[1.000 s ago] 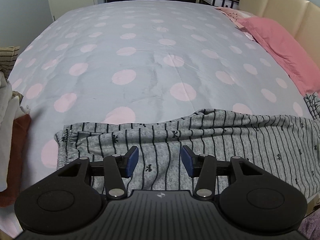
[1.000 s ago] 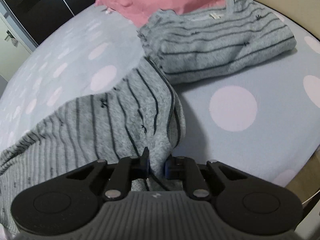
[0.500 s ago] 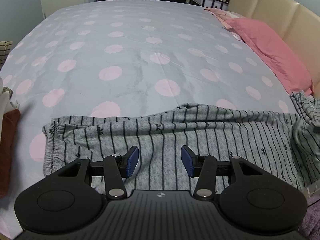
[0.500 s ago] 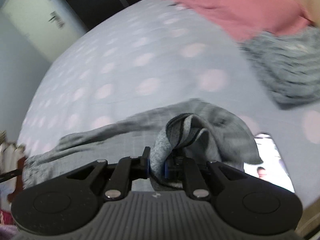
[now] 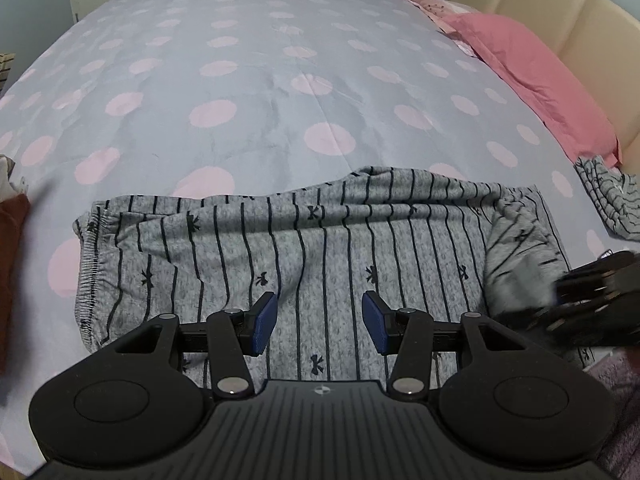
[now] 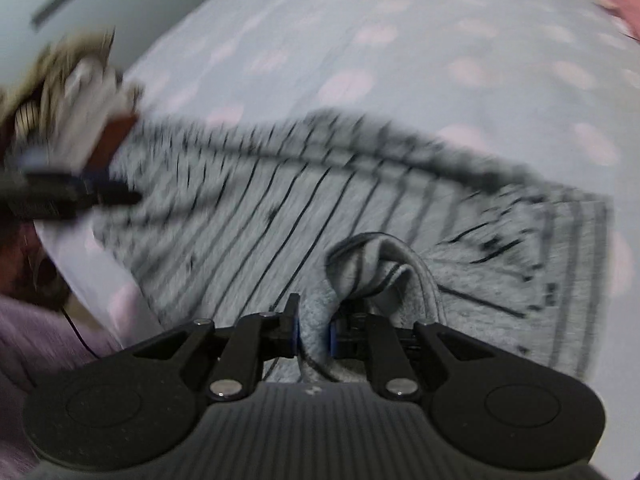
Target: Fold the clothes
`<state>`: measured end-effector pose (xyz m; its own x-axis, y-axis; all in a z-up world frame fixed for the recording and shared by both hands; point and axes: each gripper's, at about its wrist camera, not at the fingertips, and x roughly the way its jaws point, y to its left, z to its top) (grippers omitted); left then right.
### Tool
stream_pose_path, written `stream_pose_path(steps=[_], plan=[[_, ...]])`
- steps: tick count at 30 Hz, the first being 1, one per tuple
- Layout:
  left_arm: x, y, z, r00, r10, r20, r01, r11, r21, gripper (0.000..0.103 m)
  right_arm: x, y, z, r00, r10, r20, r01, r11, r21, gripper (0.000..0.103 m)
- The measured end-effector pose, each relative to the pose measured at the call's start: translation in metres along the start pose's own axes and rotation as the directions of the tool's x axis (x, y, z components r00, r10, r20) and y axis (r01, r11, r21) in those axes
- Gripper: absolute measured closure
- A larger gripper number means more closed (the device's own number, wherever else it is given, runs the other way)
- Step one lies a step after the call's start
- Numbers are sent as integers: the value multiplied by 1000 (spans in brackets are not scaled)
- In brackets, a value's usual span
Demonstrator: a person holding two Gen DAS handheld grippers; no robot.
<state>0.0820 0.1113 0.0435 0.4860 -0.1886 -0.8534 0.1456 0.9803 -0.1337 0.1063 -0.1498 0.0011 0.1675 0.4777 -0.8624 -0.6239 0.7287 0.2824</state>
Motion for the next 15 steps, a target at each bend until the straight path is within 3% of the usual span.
stream_pose_path(steps=[5, 10, 15], plan=[[4, -5, -7, 1000, -8, -29, 10, 999, 40, 58, 22, 10, -3, 997, 32, -74, -36, 998, -46, 54], [10, -18, -12, 997, -31, -64, 37, 996, 87, 58, -9, 4, 5, 995, 103, -12, -103, 995, -15, 49], [14, -36, -17, 993, -76, -89, 88, 986, 139, 58, -32, -4, 14, 998, 29, 57, -27, 999, -35, 47]])
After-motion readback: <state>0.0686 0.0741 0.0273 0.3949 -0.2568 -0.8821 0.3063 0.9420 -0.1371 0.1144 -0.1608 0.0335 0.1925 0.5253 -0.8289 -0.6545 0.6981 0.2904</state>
